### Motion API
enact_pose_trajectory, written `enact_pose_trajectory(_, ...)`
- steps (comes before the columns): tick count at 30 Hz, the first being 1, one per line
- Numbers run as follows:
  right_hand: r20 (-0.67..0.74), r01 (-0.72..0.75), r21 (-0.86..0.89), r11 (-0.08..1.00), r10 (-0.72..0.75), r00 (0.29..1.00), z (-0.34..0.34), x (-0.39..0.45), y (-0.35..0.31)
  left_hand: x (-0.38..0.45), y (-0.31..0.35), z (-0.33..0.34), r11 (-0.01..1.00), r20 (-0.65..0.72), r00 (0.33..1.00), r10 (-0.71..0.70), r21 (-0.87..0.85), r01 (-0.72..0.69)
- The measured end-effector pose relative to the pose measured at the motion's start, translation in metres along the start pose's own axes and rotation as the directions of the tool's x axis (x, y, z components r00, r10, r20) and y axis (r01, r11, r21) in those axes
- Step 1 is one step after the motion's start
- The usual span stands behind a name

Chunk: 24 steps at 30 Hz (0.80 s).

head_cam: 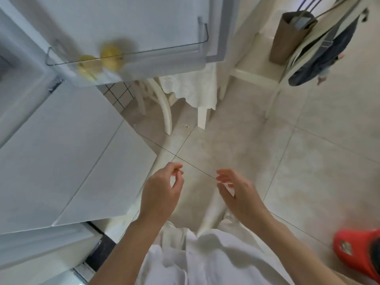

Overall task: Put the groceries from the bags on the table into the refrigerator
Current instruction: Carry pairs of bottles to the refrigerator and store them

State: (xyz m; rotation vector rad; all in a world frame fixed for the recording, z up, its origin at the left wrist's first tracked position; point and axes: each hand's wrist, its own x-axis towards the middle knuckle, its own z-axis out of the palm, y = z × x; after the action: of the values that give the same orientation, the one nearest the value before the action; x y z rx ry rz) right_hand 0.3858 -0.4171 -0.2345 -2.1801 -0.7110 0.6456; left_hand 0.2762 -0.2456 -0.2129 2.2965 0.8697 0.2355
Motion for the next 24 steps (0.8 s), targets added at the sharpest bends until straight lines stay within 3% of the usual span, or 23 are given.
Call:
enact_pose_trajectory(7, -0.135, -0.138, -0.023, 0.990, 0.134, 0.982, -0.128, 0.018, 0.091, 0.023, 0.125, 0.109, 0.997, 0.199, 0.977, 0.077, -0.043, -0.070)
enact_pose_trajectory(10, -0.196, -0.173, -0.012, 0.985, 0.168, 0.966, -0.172, 0.029, 0.112, 0.041, 0.159, 0.136, 0.992, 0.222, 0.967, 0.122, -0.042, -0.116)
enact_pose_trajectory(17, -0.230, -0.240, 0.020, 0.971, 0.238, 0.944, -0.223, 0.067, 0.142, 0.096, 0.184, 0.162, 0.996, 0.257, 0.962, 0.090, -0.039, -0.082)
enact_pose_trajectory(24, -0.182, -0.205, -0.026, 0.978, 0.197, 0.963, -0.253, 0.155, 0.151, 0.189, 0.186, 0.180, 0.999, 0.227, 0.974, -0.021, -0.040, 0.030)
